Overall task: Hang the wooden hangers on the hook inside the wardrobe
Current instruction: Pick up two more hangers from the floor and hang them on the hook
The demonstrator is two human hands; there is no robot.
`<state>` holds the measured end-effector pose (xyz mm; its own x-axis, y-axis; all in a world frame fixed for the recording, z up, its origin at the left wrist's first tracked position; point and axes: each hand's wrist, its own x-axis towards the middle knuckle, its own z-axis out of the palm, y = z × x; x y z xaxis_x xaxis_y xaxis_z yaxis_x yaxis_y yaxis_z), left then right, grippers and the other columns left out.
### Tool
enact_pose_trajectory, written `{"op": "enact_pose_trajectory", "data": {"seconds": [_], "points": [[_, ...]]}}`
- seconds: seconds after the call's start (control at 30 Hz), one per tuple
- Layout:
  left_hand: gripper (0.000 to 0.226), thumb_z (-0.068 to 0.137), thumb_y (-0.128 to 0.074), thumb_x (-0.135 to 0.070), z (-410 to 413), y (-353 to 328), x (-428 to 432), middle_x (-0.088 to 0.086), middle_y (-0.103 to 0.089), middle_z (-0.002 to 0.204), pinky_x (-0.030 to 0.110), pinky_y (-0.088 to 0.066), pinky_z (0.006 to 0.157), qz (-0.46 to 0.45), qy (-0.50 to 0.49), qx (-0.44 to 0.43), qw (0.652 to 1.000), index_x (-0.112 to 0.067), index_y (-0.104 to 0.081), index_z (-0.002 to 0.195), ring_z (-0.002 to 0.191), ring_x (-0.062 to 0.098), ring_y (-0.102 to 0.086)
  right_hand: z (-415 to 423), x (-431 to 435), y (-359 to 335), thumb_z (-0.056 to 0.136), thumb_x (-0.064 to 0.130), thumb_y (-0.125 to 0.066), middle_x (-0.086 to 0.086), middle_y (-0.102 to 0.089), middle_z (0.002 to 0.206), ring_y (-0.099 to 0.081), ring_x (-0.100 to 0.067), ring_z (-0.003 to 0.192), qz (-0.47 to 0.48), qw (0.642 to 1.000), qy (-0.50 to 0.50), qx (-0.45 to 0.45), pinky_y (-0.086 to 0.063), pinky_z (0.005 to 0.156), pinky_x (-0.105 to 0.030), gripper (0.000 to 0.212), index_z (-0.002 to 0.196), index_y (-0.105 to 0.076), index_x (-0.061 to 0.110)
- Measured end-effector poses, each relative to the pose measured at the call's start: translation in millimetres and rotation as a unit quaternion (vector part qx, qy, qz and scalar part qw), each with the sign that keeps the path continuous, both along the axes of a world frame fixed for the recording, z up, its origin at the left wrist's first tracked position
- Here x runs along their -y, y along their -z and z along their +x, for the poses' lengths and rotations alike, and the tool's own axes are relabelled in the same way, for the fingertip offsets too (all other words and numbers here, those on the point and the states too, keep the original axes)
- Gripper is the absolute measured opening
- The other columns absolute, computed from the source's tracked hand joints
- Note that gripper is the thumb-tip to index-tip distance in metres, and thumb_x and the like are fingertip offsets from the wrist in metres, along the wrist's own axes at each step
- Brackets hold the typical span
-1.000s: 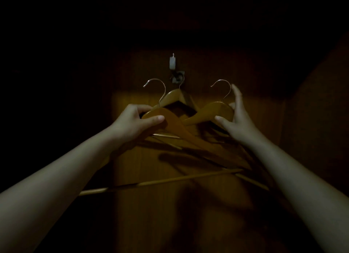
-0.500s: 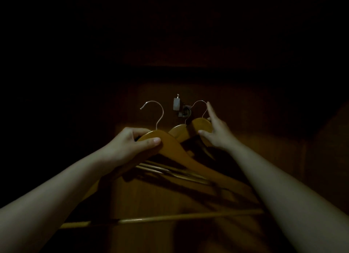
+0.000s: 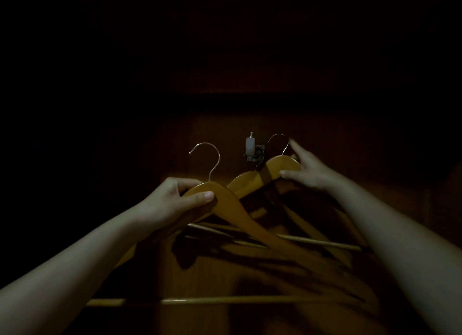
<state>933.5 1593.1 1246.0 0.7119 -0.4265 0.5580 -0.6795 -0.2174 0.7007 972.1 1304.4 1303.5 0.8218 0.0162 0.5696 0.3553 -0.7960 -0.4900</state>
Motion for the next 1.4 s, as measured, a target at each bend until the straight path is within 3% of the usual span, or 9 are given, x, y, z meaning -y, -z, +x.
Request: {"op": "enact_pose_trajectory", "data": {"seconds": [0.3, 0.53, 0.77, 0.87, 0.93, 1.0, 1.07, 1.2, 1.4], "points": [[0.016, 0.084, -0.057, -0.030, 20.0, -5.9, 4.3, -0.006, -0.071, 0.087, 0.020, -0.053, 0.066, 0.021, 0.000, 0.014, 1.000, -0.021, -0.069, 0.091, 0.080, 0.007, -0.067, -9.4, 8.1, 9.6, 0.085, 0.013, -0.064, -0.019, -0.026, 0.149, -0.031, -0.030, 0.136, 0.018, 1.000, -0.006, 0.002, -0.038, 0.101, -0.035, 0.092, 0.149, 0.001, 0.027], [0.019, 0.083, -0.056, -0.031, 38.3, -9.8, 5.0, -0.013, -0.072, 0.086, 0.016, -0.051, 0.062, 0.045, 0.031, 0.007, 0.998, -0.021, -0.068, 0.093, 0.079, 0.003, -0.068, -5.1, 9.9, -3.3, 0.084, 0.016, -0.065, -0.017, -0.026, 0.149, -0.035, -0.031, 0.135, 0.001, 1.000, 0.003, 0.005, -0.037, 0.107, -0.039, 0.092, 0.149, -0.001, 0.023], [0.015, 0.088, -0.055, -0.020, 47.3, -8.0, 7.5, -0.010, -0.073, 0.086, 0.010, -0.051, 0.057, 0.028, 0.027, -0.012, 0.999, -0.015, -0.067, 0.095, 0.076, 0.002, -0.069, -25.6, 29.4, -0.9, 0.084, 0.013, -0.065, -0.008, -0.007, 0.158, -0.019, -0.026, 0.143, 0.009, 1.000, 0.018, 0.004, -0.032, 0.109, -0.035, 0.093, 0.149, 0.000, 0.024], [0.016, 0.089, -0.053, -0.020, 47.9, -6.8, 14.3, -0.012, -0.072, 0.088, 0.010, -0.053, 0.058, 0.044, 0.031, -0.010, 0.998, -0.015, -0.066, 0.098, 0.078, 0.002, -0.069, -35.0, 37.0, 5.8, 0.085, 0.010, -0.064, -0.007, -0.004, 0.158, -0.018, -0.026, 0.143, 0.016, 1.000, 0.026, 0.003, -0.033, 0.101, -0.028, 0.092, 0.149, 0.001, 0.023], [0.016, 0.089, -0.053, -0.021, 47.3, -7.2, 19.4, -0.014, -0.072, 0.088, 0.010, -0.053, 0.058, 0.051, 0.038, -0.006, 0.998, -0.016, -0.066, 0.097, 0.078, 0.002, -0.069, -40.8, 42.3, 9.1, 0.085, 0.010, -0.063, -0.007, -0.014, 0.156, -0.027, -0.024, 0.139, 0.023, 0.999, 0.037, 0.001, -0.037, 0.096, -0.026, 0.092, 0.149, 0.001, 0.024], [0.016, 0.090, -0.052, -0.020, 46.3, -9.4, 24.9, -0.015, -0.072, 0.084, 0.009, -0.051, 0.056, 0.053, 0.051, -0.006, 0.997, -0.016, -0.065, 0.096, 0.074, 0.001, -0.068, -46.3, 46.7, 10.6, 0.085, 0.009, -0.064, -0.007, -0.039, 0.134, -0.052, -0.019, 0.111, 0.034, 0.999, 0.038, -0.001, -0.048, 0.077, -0.015, 0.092, 0.149, 0.000, 0.024], [0.016, 0.090, -0.051, -0.018, 45.0, -12.5, 29.8, -0.015, -0.072, 0.081, 0.008, -0.050, 0.054, 0.055, 0.069, -0.008, 0.996, -0.014, -0.065, 0.095, 0.072, 0.001, -0.068, -50.1, 49.7, 10.6, 0.085, 0.008, -0.063, -0.012, -0.047, 0.120, -0.056, -0.012, 0.087, 0.055, 0.998, 0.034, 0.003, -0.049, 0.059, -0.009, 0.092, 0.150, 0.000, 0.024], [0.017, 0.086, -0.053, -0.024, 45.1, -17.2, 32.4, -0.010, -0.073, 0.083, 0.014, -0.053, 0.055, 0.057, 0.082, -0.002, 0.995, -0.017, -0.067, 0.093, 0.072, 0.007, -0.070, -49.3, 49.0, 7.9, 0.084, 0.011, -0.065, -0.016, -0.031, 0.148, -0.040, -0.023, 0.131, 0.079, 0.996, 0.024, 0.016, -0.044, 0.091, -0.026, 0.091, 0.149, -0.002, 0.025], [0.017, 0.088, -0.053, -0.022, 49.1, -14.0, 30.3, -0.004, -0.073, 0.085, 0.016, -0.053, 0.057, 0.033, 0.079, -0.013, 0.996, -0.016, -0.068, 0.092, 0.074, 0.011, -0.070, -20.4, 23.1, 11.2, 0.085, 0.012, -0.065, -0.018, -0.028, 0.150, -0.031, -0.025, 0.138, 0.089, 0.996, 0.000, -0.002, -0.033, 0.099, -0.026, 0.091, 0.149, -0.002, 0.022]]}}
